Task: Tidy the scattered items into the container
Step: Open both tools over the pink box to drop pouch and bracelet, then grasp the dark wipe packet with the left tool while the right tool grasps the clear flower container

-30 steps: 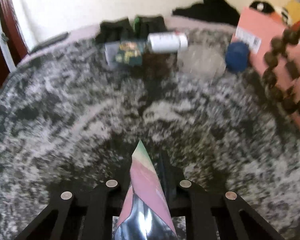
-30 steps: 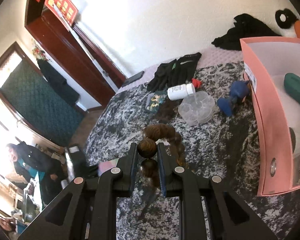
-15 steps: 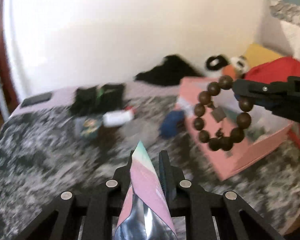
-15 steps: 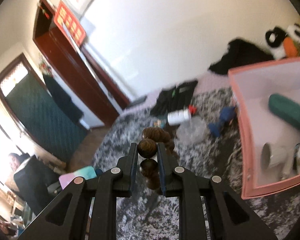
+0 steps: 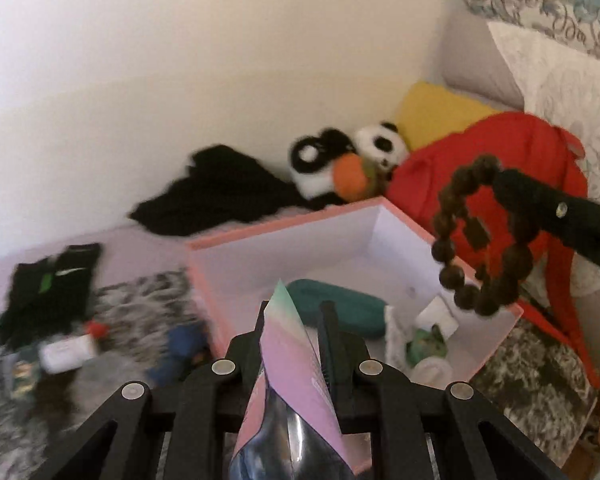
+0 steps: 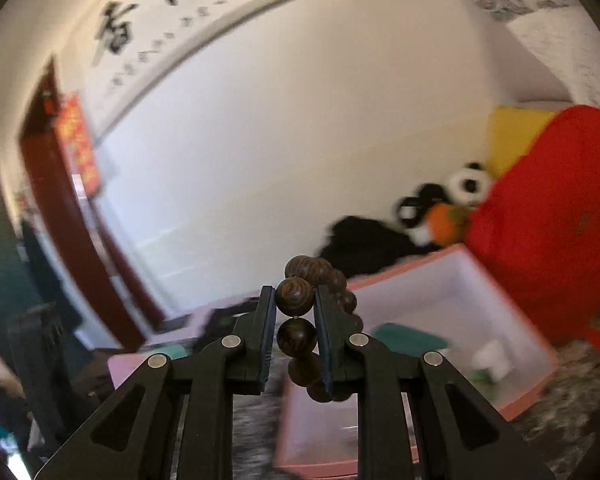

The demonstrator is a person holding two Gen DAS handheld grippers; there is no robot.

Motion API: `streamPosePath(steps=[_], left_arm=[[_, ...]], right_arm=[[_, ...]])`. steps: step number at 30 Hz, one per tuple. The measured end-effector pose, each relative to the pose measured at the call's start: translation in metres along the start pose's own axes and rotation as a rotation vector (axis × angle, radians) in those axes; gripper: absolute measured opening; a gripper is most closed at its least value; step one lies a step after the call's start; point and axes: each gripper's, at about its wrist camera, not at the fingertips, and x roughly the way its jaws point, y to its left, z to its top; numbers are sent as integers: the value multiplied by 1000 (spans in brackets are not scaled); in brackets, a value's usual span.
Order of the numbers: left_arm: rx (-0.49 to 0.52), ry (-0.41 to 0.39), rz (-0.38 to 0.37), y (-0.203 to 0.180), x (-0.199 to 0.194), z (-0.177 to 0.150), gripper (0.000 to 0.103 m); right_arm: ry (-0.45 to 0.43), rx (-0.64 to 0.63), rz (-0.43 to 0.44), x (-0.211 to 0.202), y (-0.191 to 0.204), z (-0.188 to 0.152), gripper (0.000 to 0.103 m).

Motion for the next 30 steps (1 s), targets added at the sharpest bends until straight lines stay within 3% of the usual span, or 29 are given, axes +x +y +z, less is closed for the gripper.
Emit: streamPosePath(steps=[3,5,6,7,8,9,11,15,19,24,28,30], left_arm=[[11,65,-3,-21,46,9,19],[-3,112,-39,-26,63,12,53],[-9,131,-52,-29,70,13,81],[-6,124,-33,-30,71,13,95],[1,105,-6,-31,68,12,96],[6,87,17,-32,65,11,96],[6,72,24,-29,57,9,96],[32,8,138,-23,27,-1,96],[72,-53,333,-14,-18,-18,96],[55,-135,542,7,-93,-53,102],[-1,-189,654,31,-151,-92,102],[-34,-199,671,42,-169,-106,102]], right_arm=[[77,29,-36,28,-34,-2,20],[161,47,-67,51,-53,-8,22],[193,63,-98,59,-63,-10,26],[201,81,-126,63,-70,-13,44],[198,101,-153,64,-76,-15,64],[186,113,-160,63,-80,-14,67],[162,127,-151,58,-84,-11,68],[135,121,-131,47,-79,-7,67],[136,88,-117,43,-59,-9,67],[131,19,-151,38,-20,-20,75],[119,-44,-146,28,28,-41,83],[116,-86,-130,24,55,-56,86]])
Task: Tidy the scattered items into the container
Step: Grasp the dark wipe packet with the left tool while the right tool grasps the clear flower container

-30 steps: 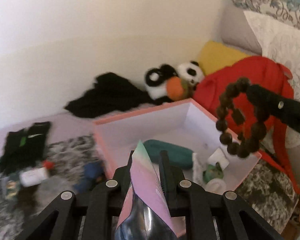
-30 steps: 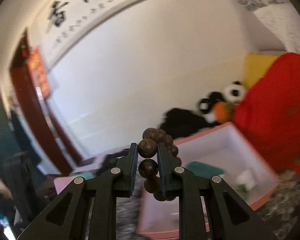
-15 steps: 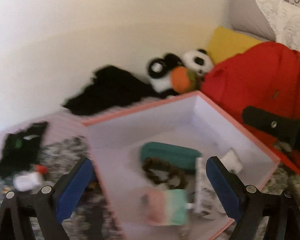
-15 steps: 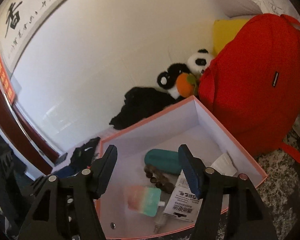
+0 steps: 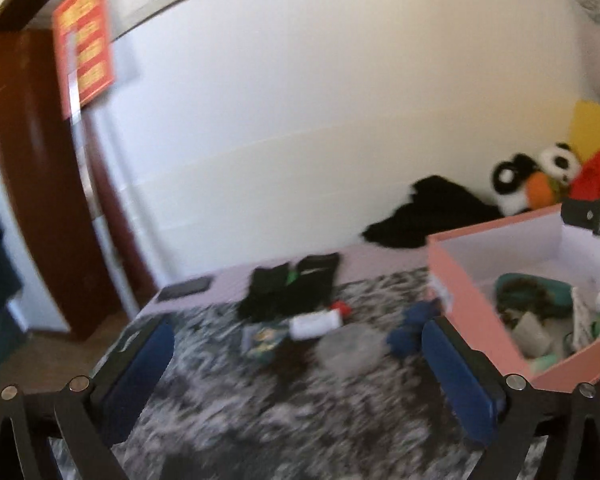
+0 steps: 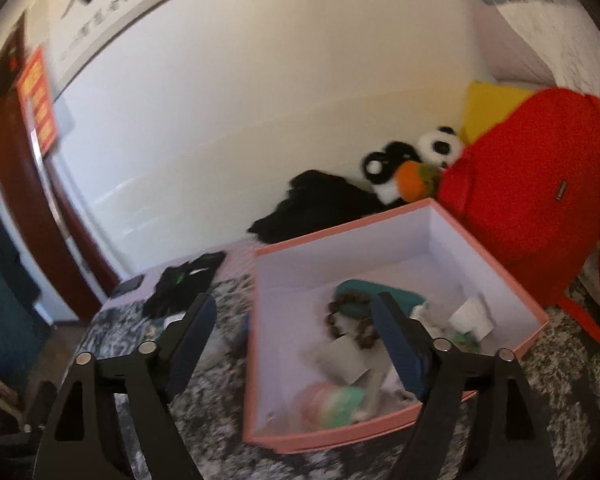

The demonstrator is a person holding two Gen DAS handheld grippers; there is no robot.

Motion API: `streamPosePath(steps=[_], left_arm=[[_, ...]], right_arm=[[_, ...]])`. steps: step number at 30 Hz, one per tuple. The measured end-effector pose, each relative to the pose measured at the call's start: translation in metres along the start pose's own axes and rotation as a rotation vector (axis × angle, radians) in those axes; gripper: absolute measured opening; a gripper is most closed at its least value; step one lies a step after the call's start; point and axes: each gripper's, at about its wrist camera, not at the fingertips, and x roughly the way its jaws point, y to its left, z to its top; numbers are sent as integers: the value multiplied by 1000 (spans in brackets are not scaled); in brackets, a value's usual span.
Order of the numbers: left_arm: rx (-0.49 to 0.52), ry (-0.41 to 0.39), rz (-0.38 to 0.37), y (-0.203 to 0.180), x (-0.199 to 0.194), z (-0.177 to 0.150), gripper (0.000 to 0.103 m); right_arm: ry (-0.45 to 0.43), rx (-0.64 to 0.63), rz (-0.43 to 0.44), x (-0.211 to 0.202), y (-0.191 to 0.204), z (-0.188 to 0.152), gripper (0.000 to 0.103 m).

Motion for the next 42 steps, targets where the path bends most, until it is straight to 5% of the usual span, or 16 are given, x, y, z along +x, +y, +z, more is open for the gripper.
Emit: streamPosePath(steps=[10,16,20,29,34,36,42], left_arm=[[-92,25,42,76,9,-40,102],[-113,152,-66,128,82,-63,102],[-85,213,-122,137,133,-83,102],[36,359,-241,93,241,-120,102],[-21,377,-265,87,293,-110,102],[-59,377,-277,87,315,-104,102],[-73,412,-292,69,377,-93,102]], right_arm=[[-7,-144,55,-3,106,-47,91],[47,-150,170,28,131,-62,93],[168,-157,244,77,148,-85,93],[426,-312,45,205,165,-156,93],[555,-332,-18,258,152,-180,94],[547,-326,-31,274,148,-176,102],[515,-327,-26,323,150,-156,103]])
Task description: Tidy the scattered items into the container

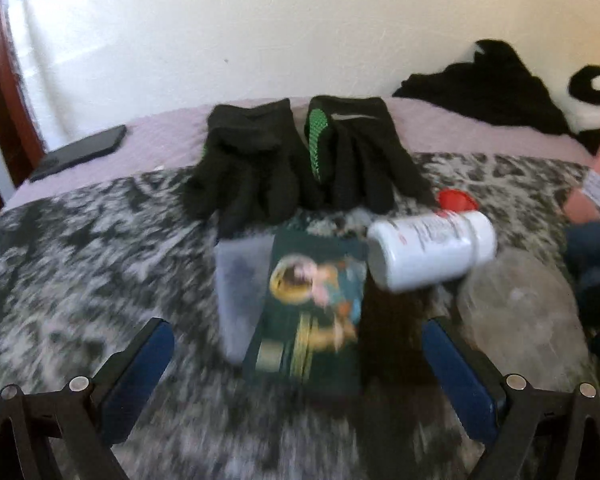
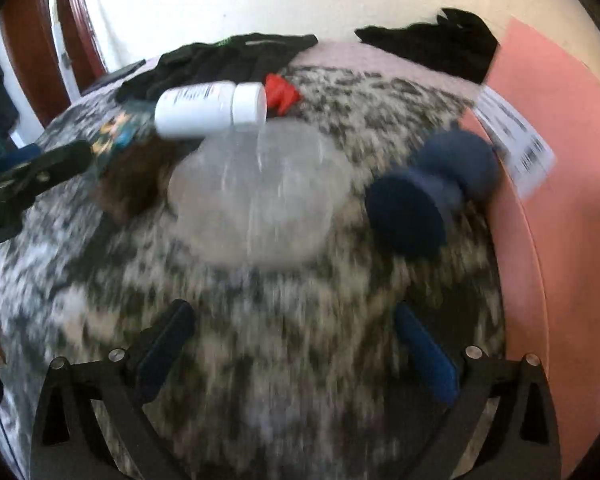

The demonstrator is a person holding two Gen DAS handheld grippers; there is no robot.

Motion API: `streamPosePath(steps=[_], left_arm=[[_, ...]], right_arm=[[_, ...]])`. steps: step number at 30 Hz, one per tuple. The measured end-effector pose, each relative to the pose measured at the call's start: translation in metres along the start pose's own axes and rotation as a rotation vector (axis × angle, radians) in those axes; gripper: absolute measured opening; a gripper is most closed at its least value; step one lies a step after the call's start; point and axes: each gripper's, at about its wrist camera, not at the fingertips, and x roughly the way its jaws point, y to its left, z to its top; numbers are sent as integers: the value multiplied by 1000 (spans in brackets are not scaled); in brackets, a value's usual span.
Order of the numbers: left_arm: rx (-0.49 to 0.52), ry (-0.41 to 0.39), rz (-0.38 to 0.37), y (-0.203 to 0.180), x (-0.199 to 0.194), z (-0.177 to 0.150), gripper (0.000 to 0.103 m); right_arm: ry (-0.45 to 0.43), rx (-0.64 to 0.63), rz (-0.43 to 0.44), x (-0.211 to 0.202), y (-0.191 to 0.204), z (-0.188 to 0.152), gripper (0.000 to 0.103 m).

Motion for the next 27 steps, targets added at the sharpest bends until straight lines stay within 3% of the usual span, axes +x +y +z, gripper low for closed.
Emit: streamPosePath(steps=[3,5,6,10,11,17,27], left_arm=[[12,34,19,-4,25,5,100],[8,31,17,-3,28,3,75],[-5,19,8,-1,24,1,56],[-40,-51,-7,10,0,-9,55],[-56,-60,-16,14,-11,-13,55],[-72,-88,-13,18,-81,-30,55],[-71,-71,-4,-12,-190,-80,55]], right_arm=[[-15,-2,32,13,1,19,103],[-43,-27,35,18,8,27,103],[-63,-47,31,20,12,30,102],[-107,-72,36,14,20,29,89],[-112,-75,47,8,21,26,80],[-118,-100,104,-38,24,9,80],[-121,-11,222,-143,10,-63,80]])
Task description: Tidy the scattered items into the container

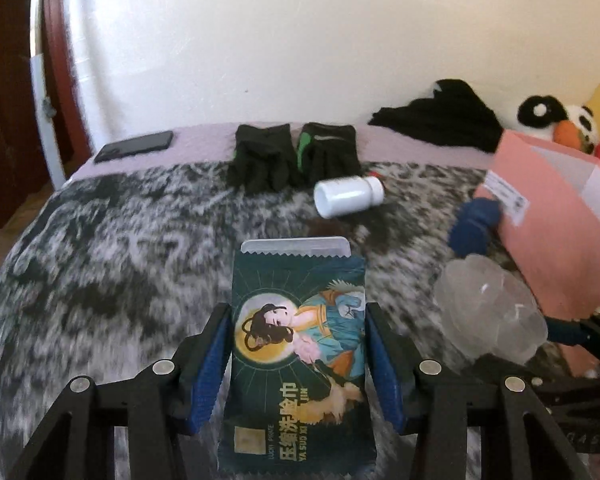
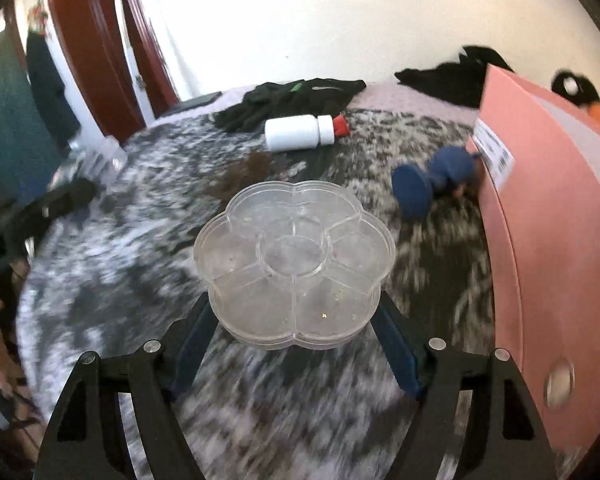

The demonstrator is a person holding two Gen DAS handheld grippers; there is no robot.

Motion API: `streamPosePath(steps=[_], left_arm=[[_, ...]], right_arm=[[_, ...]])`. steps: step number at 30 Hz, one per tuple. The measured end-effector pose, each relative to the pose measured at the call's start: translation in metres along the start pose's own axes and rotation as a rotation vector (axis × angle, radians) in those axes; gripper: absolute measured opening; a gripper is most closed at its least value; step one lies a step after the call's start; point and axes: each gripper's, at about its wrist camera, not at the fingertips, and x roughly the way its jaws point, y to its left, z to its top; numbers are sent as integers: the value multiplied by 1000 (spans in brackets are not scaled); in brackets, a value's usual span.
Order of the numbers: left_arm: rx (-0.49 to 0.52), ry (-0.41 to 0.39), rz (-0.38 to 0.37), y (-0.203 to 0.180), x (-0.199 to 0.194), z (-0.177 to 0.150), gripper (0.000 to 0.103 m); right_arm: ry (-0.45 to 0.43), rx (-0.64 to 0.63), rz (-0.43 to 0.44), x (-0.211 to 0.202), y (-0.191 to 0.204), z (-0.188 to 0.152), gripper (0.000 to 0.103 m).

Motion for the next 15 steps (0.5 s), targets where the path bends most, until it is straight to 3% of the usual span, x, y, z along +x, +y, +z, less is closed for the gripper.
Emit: streamPosePath(steps=[8,15], left_arm=[[-94,-26,39,-12,-61,-26,55],[-51,-83,50,-47,-105,-31,55]], right_arm=[[-113,-55,62,-81,26,-32,80],[-226,-101,61,-145,30,-42,80]])
